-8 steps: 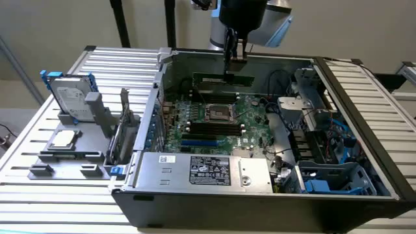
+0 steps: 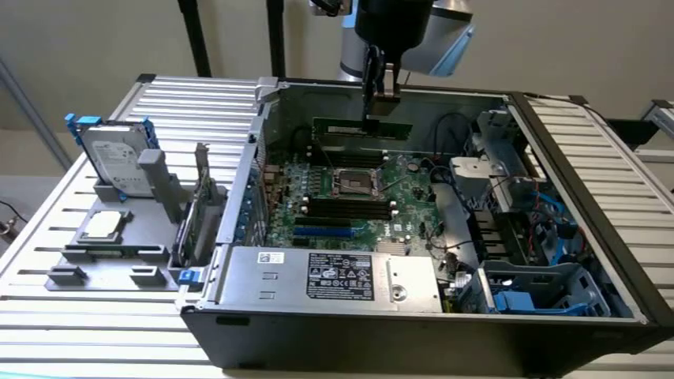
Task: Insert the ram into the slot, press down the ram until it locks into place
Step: 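Insert the ram into the slot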
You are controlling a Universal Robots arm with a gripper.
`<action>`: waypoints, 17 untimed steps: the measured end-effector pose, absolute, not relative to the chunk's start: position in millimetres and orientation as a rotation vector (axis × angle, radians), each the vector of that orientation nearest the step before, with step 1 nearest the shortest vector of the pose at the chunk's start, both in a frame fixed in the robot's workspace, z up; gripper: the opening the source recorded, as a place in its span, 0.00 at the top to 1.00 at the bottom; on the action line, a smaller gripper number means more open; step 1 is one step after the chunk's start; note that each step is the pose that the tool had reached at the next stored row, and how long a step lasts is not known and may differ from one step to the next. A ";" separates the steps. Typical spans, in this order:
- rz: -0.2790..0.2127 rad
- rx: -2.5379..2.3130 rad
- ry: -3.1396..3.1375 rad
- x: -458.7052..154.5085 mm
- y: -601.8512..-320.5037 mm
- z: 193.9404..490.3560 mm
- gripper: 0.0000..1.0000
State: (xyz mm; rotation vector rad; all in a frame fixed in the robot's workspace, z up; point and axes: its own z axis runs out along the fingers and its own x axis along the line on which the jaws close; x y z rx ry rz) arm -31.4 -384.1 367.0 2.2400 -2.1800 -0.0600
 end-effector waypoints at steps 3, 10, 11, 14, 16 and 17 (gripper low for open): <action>-0.060 2.240 -2.180 -31.4 -384.1 367.0 0.87; -0.056 2.241 -2.181 -31.4 -384.1 359.7 0.87; -0.056 2.241 -2.181 -31.4 -384.1 357.8 0.87; -0.052 2.240 -2.180 -31.5 -384.1 352.3 0.87; -0.051 2.239 -2.179 -31.6 -384.1 348.7 0.87; -0.050 2.239 -2.179 -31.6 -384.1 346.9 0.87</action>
